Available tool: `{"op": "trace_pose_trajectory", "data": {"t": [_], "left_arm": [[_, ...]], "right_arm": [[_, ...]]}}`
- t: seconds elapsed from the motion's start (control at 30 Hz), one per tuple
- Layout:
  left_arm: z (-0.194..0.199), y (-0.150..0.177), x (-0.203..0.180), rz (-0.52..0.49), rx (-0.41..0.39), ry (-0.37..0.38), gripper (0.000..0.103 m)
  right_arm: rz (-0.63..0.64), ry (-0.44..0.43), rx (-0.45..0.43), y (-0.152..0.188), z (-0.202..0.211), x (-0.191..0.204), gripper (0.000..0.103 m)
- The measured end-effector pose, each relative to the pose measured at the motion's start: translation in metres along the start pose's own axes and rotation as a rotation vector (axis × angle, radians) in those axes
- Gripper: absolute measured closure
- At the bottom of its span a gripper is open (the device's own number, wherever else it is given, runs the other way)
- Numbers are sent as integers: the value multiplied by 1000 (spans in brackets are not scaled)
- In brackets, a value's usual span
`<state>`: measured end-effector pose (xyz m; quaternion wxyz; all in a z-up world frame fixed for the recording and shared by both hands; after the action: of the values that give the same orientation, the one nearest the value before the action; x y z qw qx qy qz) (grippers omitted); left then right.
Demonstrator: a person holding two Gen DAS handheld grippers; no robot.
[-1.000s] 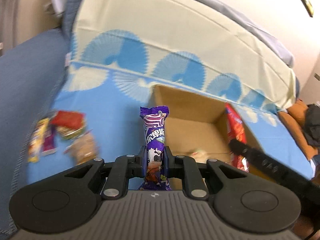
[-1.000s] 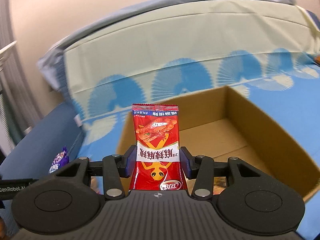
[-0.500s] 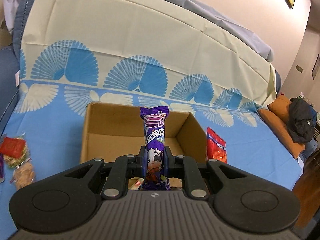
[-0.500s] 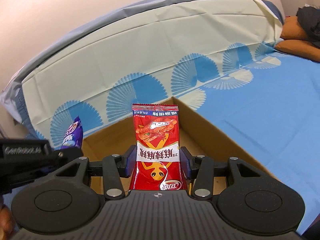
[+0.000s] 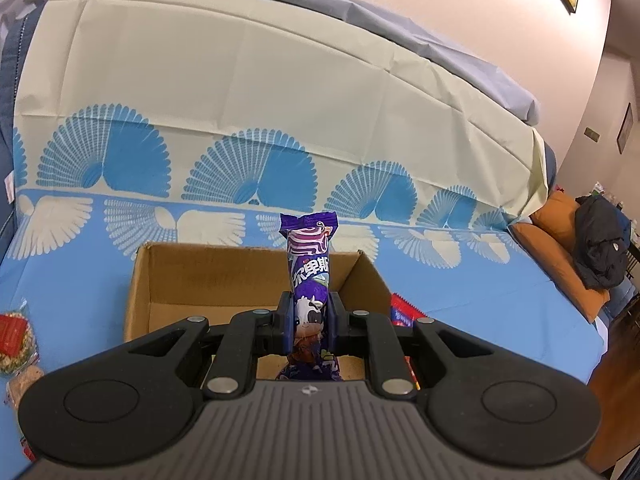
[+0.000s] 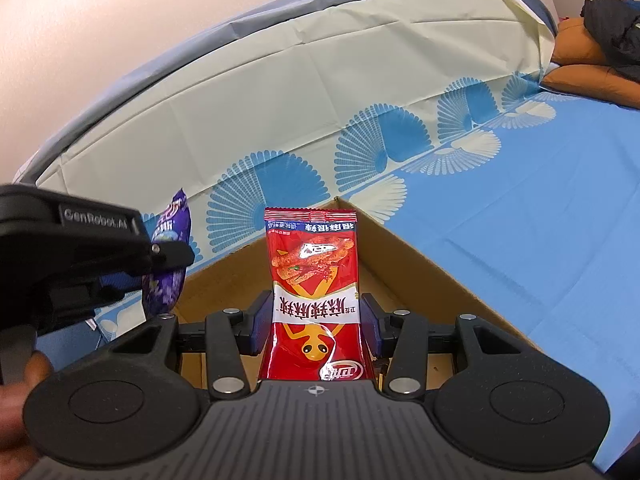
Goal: Organize snacks
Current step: 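Open both tools to drop the purple bar and red pack into the box, then withdraw both open tools from the box back toward the snack pile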
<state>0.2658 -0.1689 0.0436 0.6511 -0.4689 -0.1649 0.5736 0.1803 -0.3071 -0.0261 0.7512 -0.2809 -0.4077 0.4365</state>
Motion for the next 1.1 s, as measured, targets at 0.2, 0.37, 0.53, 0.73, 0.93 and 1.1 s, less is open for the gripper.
{"op": "trace_pose_trajectory", "data": {"t": [0.2, 0.37, 0.53, 0.73, 0.93, 1.1], "left_arm": [[-1, -6, -1, -4, -6, 13, 86], [6, -8, -2, -17, -27, 25, 69], [24, -4, 3, -35, -50, 7, 67], [67, 15, 16, -98, -123, -20, 67], [120, 53, 58, -78, -111, -58, 56], [161, 92, 103, -114, -82, -117, 54]], "right_arm": [[-1, -5, 3, 0, -2, 2, 55], [22, -18, 10, 1, -6, 7, 52], [48, -20, 9, 2, -9, 11, 51], [103, -20, -5, 5, -7, 20, 50], [188, -36, -31, 16, 1, 33, 50], [268, -79, -57, 30, 13, 47, 51]]}}
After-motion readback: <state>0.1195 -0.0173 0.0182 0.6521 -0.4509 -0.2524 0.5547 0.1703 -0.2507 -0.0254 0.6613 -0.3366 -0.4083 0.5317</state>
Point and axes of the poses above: each gripper's, at about its wrist camera, not at the fingertips, and z roughly against the way its jaws point, x to its left, y to its underside, the point moved 8 cm from there along -z, roughly the way its jaws point, and after that the axes turned 9 degrees about y, right-handed, at the moved point
